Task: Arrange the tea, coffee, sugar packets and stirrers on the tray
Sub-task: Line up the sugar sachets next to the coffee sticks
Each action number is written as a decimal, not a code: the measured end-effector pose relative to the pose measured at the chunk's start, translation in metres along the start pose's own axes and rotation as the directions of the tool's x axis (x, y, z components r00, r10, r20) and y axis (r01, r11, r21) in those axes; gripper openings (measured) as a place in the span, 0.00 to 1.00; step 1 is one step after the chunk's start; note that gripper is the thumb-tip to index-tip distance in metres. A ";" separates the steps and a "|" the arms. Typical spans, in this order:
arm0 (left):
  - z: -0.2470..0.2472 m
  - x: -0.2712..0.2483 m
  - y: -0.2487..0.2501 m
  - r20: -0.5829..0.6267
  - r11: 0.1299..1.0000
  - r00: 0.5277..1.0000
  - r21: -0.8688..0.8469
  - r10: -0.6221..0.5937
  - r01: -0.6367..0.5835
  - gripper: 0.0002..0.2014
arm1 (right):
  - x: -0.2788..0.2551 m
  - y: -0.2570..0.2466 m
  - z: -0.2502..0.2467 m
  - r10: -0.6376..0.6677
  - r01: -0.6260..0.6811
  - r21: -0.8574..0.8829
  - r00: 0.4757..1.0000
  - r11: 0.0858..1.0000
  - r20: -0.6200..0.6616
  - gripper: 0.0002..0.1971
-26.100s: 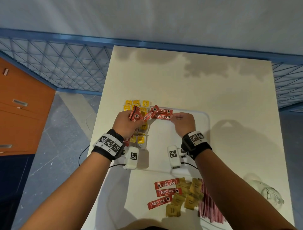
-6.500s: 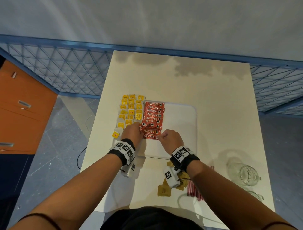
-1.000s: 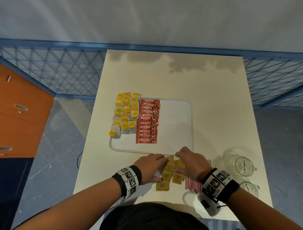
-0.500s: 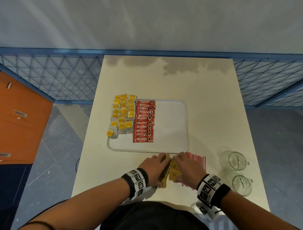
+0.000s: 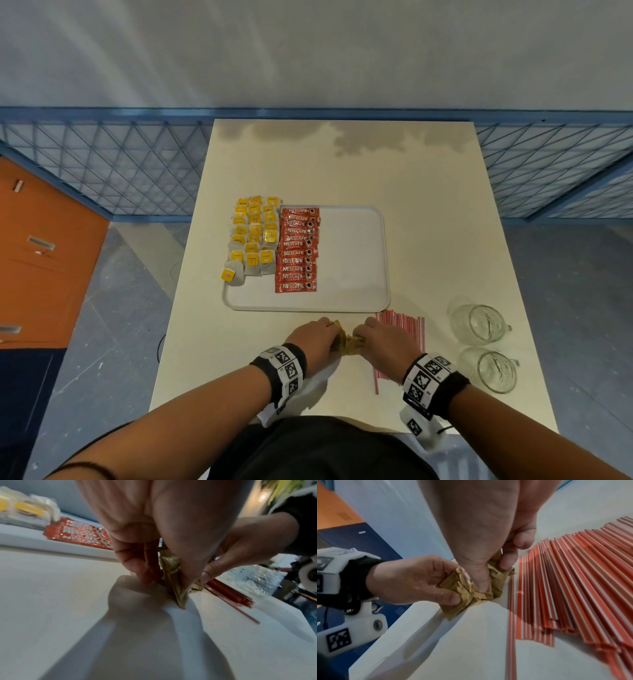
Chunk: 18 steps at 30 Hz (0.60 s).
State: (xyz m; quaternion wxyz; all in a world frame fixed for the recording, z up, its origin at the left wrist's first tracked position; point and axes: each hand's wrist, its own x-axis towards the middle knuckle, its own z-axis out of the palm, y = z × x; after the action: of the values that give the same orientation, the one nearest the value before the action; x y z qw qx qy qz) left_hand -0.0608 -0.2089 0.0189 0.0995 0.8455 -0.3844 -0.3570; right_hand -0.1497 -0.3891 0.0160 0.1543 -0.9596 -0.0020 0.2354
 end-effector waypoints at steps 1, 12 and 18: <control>-0.001 -0.001 -0.002 -0.012 0.998 1.000 -0.058 -0.023 0.022 0.12 | 0.000 0.001 -0.001 0.007 -0.007 0.023 1.000 1.000 -0.019 0.11; -0.031 -0.004 -0.023 -0.008 0.699 0.975 -0.699 -0.223 0.154 0.11 | -0.002 -0.006 -0.042 0.078 -0.007 0.425 0.986 0.905 -0.149 0.08; -0.049 -0.010 -0.025 0.036 0.426 0.940 -0.885 -0.341 0.188 0.14 | -0.002 -0.016 -0.067 0.050 0.035 0.593 0.991 0.804 -0.127 0.07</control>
State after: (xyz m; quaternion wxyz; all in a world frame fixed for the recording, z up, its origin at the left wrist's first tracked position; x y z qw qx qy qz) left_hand -0.0172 -0.1895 0.0484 0.4891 0.7472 -0.0003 -0.4500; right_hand -0.1199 -0.3939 0.0777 0.4455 -0.8769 0.0859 0.1587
